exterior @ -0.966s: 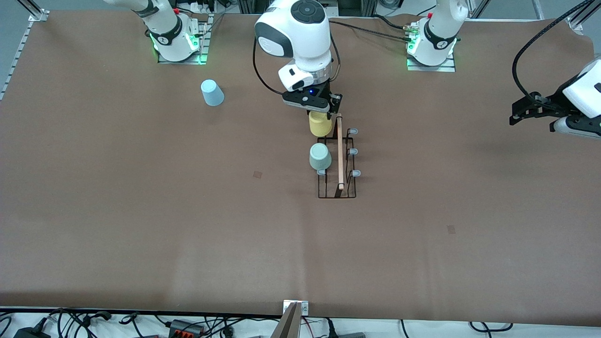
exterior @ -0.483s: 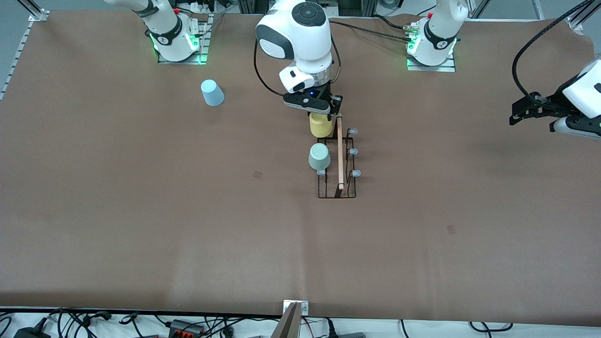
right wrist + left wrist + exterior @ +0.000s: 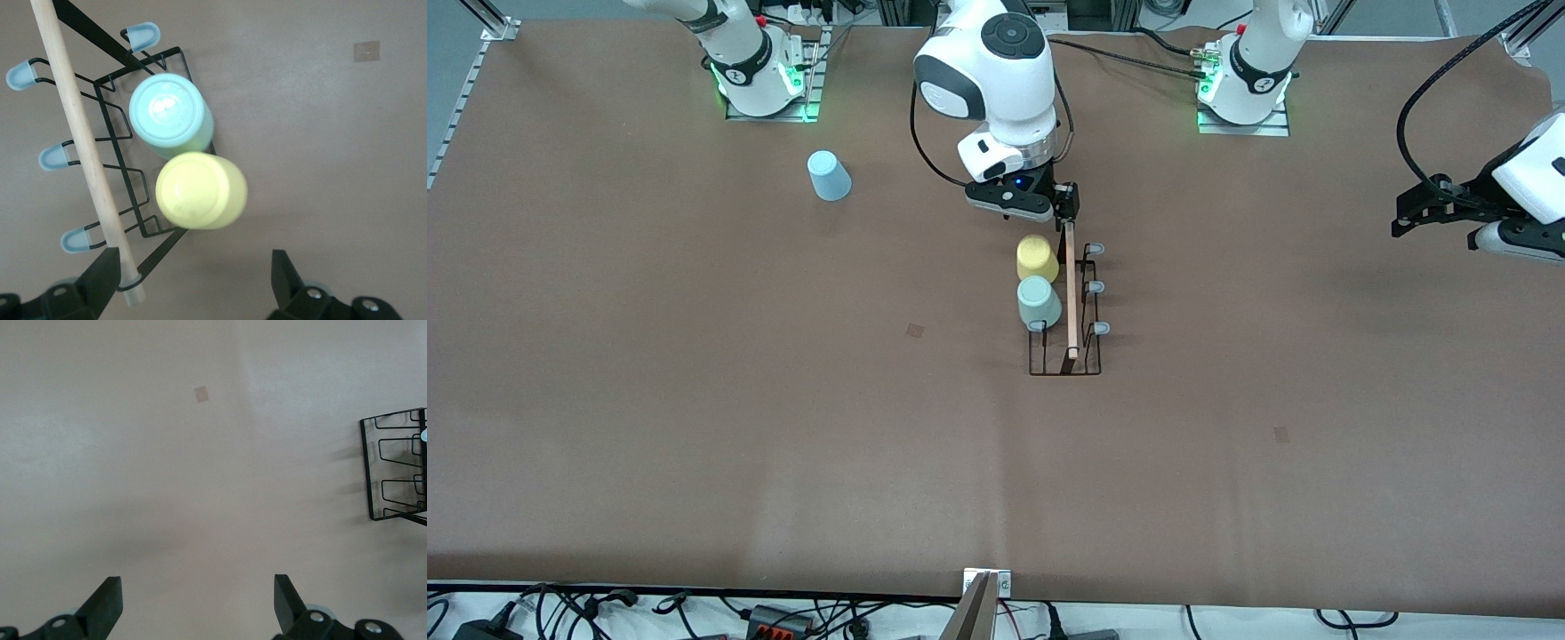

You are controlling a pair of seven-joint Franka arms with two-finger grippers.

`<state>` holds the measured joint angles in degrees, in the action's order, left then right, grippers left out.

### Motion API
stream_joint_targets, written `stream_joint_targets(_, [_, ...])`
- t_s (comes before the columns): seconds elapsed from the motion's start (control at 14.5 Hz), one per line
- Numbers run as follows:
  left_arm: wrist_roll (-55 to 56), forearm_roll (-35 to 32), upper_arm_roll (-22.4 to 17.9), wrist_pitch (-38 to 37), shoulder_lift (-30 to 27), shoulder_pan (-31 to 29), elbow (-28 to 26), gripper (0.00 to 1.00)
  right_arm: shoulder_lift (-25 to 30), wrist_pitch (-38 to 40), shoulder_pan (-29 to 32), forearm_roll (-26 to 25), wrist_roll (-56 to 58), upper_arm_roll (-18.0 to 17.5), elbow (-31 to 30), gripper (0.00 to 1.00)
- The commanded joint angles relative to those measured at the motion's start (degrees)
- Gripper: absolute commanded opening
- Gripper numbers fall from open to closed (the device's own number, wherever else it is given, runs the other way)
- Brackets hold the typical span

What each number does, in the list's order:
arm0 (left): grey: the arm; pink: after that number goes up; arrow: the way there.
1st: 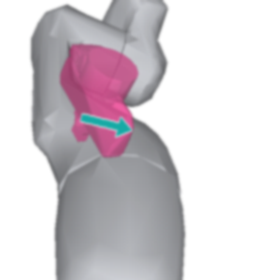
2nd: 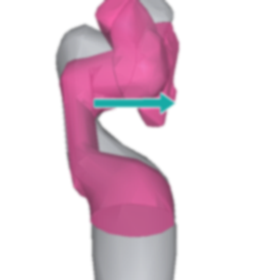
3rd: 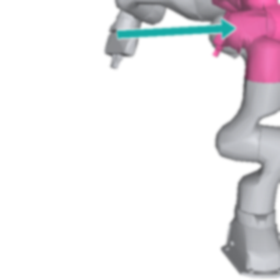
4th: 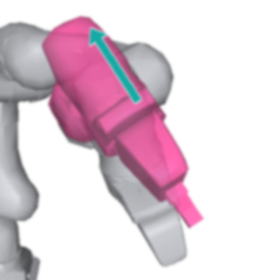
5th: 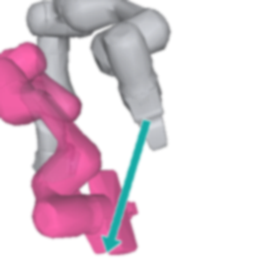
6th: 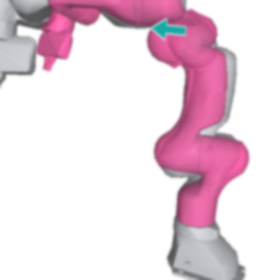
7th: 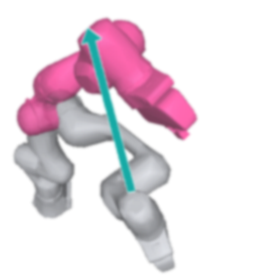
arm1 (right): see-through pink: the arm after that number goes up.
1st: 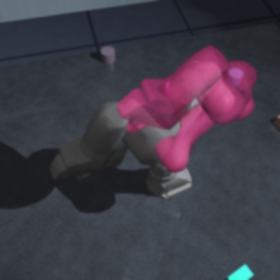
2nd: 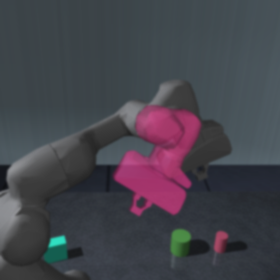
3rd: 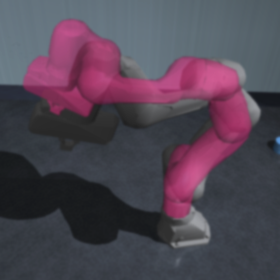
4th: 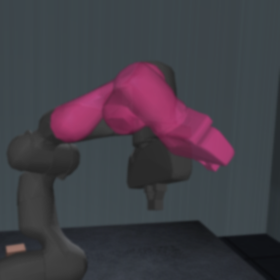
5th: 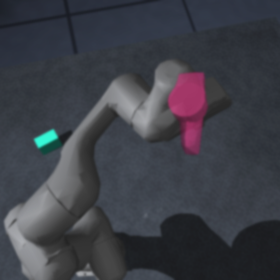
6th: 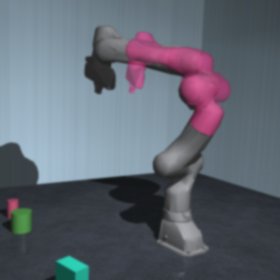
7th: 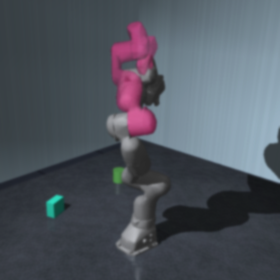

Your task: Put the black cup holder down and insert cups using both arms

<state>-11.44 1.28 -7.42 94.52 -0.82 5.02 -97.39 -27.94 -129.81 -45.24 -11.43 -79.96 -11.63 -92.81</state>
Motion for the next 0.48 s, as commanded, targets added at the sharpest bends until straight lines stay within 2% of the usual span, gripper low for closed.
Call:
stream_joint_targets(0.0, [0.45,0.83,-0.05,-0.75,0.2,-0.18,0.71,1.0,-0.62,0.17,-0.64,-1.05,-0.03,0.73,1.58,1.0])
stream_joint_targets(0.28, [0.45,0.83,-0.05,-0.75,0.2,-0.18,0.71,1.0,2.97,1.04,2.08,-0.09,5.67,0.82,1.15,1.0])
stream_joint_targets(0.41, [0.45,0.83,-0.05,-0.75,0.2,-0.18,0.71,1.0,5.96,4.54,4.98,1.92,10.76,0.82,0.71,1.0])
